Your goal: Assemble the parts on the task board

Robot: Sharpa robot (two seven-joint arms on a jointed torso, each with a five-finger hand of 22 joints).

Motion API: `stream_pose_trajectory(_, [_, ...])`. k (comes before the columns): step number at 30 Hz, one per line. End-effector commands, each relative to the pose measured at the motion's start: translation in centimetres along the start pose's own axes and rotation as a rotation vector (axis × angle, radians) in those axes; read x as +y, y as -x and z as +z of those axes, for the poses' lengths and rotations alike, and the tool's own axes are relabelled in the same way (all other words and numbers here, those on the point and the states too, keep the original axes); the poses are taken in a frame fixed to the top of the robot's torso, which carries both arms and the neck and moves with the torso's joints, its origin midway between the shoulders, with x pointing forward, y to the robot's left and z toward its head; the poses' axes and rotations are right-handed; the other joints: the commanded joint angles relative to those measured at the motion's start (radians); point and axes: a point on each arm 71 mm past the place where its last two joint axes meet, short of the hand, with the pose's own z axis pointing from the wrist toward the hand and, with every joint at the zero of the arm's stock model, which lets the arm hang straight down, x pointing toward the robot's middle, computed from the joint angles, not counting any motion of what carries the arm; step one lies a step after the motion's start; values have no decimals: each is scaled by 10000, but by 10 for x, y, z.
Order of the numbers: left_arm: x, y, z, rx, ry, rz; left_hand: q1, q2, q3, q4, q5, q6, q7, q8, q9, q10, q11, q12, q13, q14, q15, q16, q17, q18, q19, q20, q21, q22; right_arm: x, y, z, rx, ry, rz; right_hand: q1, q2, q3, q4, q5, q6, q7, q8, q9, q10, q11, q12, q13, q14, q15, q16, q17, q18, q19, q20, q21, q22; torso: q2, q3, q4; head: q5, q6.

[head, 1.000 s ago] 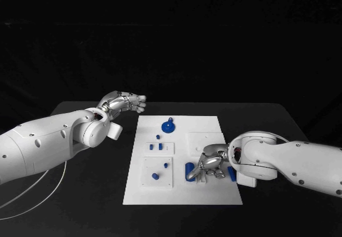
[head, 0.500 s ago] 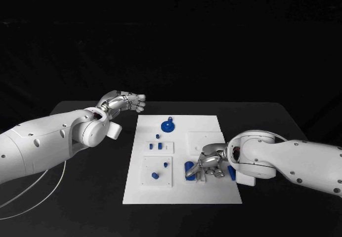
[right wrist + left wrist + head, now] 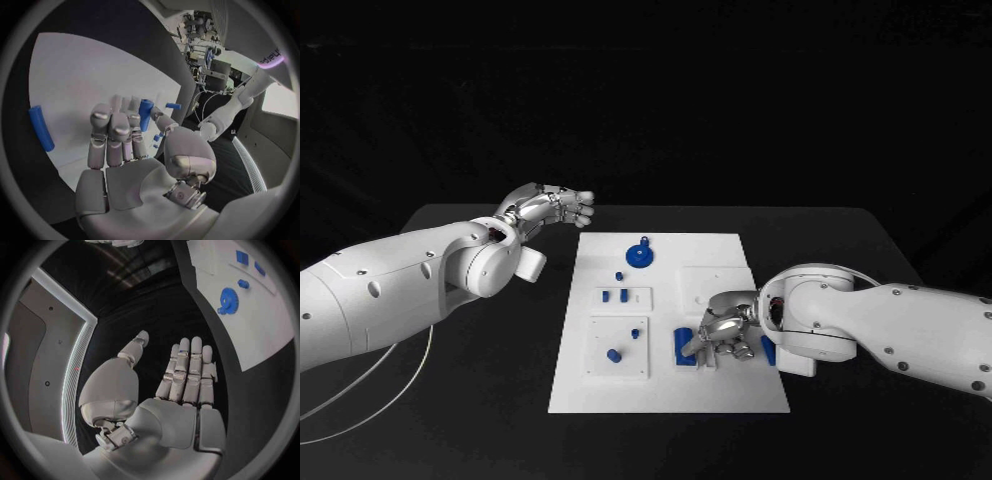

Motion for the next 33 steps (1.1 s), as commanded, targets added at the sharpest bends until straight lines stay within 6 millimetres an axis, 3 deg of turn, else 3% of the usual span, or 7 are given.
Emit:
stream_pose_trajectory(1, [-1, -2, 0, 122, -55, -100, -79, 46, 1, 43, -14, -50, -5, 45, -13, -74, -21, -29, -14, 20, 57, -57, 20, 168, -7, 27, -64, 12, -3, -5, 2, 227, -209, -234, 7, -136, 77, -2, -42, 32, 35, -62, -16, 44, -1, -46, 14, 28, -41, -24, 8, 449, 23, 39, 60, 10, 2, 1, -2, 0, -7])
stream_pose_trajectory(9, [-1, -1, 0, 121, -51, -99, -70, 52, 6, 39, -13, -51, -5, 46, -15, -76, -21, -29, -14, 20, 56, -63, 27, 169, -8, 26, -68, 16, -4, -3, 2, 76, -137, -121, -11, -242, 107, 21, -43, 25, 41, -68, -15, 44, 5, -56, 22, 28, -35, -28, 6, 449, 21, 53, 66, 8, -1, -1, -3, -6, 9])
stream_pose_trajectory(12, [-1, -1, 0, 120, -55, -99, -62, 58, 10, 35, -11, -53, -5, 46, -16, -77, -21, -29, -14, 20, 56, -67, 32, 170, -7, 26, -70, 19, -5, -2, 1, -94, -24, 140, -53, -480, 93, 23, -43, 7, 48, -79, -17, 36, 12, -67, 31, 27, -31, -33, 3, 449, 15, 61, 67, 5, -3, 0, -1, -7, 8])
stream_pose_trajectory(16, [-1, -1, 0, 92, -58, -90, -56, 61, 14, 32, -9, -53, -5, 46, -17, -77, -21, -28, -14, 21, 56, -70, 36, 171, -7, 26, -71, 21, -8, 0, -2, -262, 221, 567, -220, -978, -201, -142, -23, -96, 74, -125, -16, -12, 39, -84, 54, 12, -14, -48, 0, 449, -14, 58, 58, -1, -4, 0, 1, -23, 53])
stream_pose_trajectory(17, [-1, -1, 0, 101, -58, -93, -55, 61, 14, 31, -9, -53, -5, 47, -17, -77, -21, -28, -14, 21, 56, -71, 37, 170, -7, 26, -72, 22, -8, 0, -4, -286, 346, 781, -295, -952, -505, -425, -11, -180, 94, -161, -8, -58, 48, -87, 88, 0, -2, -65, -3, 449, -44, 23, 30, -21, -4, 1, 1, -24, 56])
stream_pose_trajectory(22, [-1, 0, 1, 89, -55, -87, -57, 57, 12, 31, -10, -52, -5, 47, -17, -78, -20, -28, -14, 21, 56, -74, 41, 170, -7, 27, -74, 23, -8, 12, -10, -694, 506, 1150, -460, -973, -943, -850, 22, -243, 106, -192, 6, -94, 65, -92, 130, -4, 7, -95, -8, 449, -68, -23, -22, -68, -2, 4, -3, -43, 87])
stream_pose_trajectory(33, [0, 0, 2, 76, -50, -79, -66, 54, 8, 34, -14, -53, -3, 49, -19, -79, -19, -27, -13, 22, 58, -80, 49, 168, -7, 29, -78, 28, -14, 52, -33, -1450, 796, 1833, -452, -894, -981, -916, 71, -231, 99, -188, 13, -83, 58, -90, 140, 2, -1, -100, -8, 449, -53, -43, -31, -85, -2, 8, -8, -133, 167])
